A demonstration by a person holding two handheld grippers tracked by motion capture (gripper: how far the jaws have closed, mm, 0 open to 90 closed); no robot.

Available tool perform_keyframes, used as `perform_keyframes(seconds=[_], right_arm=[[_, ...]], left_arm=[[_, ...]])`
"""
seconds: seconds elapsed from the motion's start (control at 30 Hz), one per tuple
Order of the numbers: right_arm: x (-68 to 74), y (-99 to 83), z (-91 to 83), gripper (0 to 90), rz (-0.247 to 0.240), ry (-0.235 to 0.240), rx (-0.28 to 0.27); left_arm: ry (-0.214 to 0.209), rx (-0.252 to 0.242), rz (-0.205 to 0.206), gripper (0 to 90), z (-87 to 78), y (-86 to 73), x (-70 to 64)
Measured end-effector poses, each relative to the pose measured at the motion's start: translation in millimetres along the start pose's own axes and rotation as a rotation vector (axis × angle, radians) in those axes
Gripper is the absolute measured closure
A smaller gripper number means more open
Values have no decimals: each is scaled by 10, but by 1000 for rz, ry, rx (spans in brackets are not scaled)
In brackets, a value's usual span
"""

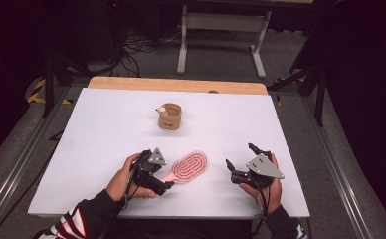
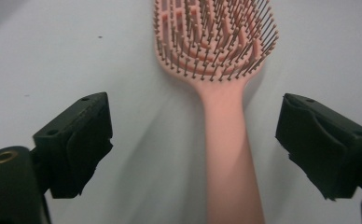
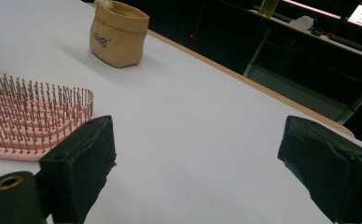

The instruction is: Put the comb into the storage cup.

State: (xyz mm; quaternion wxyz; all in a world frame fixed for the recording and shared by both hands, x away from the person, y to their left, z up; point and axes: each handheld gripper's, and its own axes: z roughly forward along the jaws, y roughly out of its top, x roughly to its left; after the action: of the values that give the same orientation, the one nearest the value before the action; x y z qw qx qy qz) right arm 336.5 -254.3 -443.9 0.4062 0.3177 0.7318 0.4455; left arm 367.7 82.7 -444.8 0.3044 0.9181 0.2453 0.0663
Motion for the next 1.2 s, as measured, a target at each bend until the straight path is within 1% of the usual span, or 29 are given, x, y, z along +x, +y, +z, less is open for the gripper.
perform_keyframes(seconds=[0.03,0.07,0.1,0.13,0.2,0.3,0.37,0.4,0.43,0.5,0.57,0.7,0.73,0.77,0.87,0.9,0.93,0.97,1.07,1.1,1.17,1.2], right_arm=[[2,1,0,106,-2,-1,0],[2,1,0,106,-2,0,0],[0,0,3,106,0,2,0],[-2,-3,8,106,-1,2,2],[-2,-6,13,106,-3,2,5],[-2,-6,9,106,-6,3,6],[-6,-9,12,106,-3,4,7],[-5,-10,16,106,-2,5,9],[-4,-12,18,106,-3,7,10],[1,-11,19,106,-5,10,13],[6,-9,20,106,-6,12,13],[8,-12,25,106,-10,17,22],[8,-12,25,106,-10,17,22],[7,-13,26,106,-9,18,22],[6,-16,30,106,-11,21,24],[6,-16,30,106,-10,22,24],[6,-16,31,106,-10,24,24],[7,-17,35,106,-12,27,26],[14,-19,43,106,-13,31,31],[17,-18,43,106,-15,32,32],[20,-19,46,106,-16,34,33],[20,-19,47,106,-15,34,34]], left_arm=[[4,10,-1,143,29,11,-2],[10,19,-9,152,65,26,-5],[14,33,-14,185,101,42,-6],[22,50,-17,198,145,59,-5],[24,57,-23,215,174,67,-4],[24,59,-35,244,165,81,6],[21,67,-25,273,154,86,6],[17,75,-23,304,144,91,-1],[14,76,-13,331,140,95,-3],[3,94,8,399,124,112,-13],[-5,108,13,447,121,127,-24],[-19,127,45,557,114,157,-30],[-19,127,45,586,114,157,-30],[-23,126,49,586,113,159,-34],[-19,116,47,691,110,146,-19],[-21,110,45,692,112,141,-15],[-18,112,54,692,110,141,-19],[-18,112,54,693,110,141,-19],[-10,96,76,695,109,127,-32],[-8,84,77,695,108,114,-31],[4,67,83,695,109,103,-45],[18,63,85,695,107,98,-56]])
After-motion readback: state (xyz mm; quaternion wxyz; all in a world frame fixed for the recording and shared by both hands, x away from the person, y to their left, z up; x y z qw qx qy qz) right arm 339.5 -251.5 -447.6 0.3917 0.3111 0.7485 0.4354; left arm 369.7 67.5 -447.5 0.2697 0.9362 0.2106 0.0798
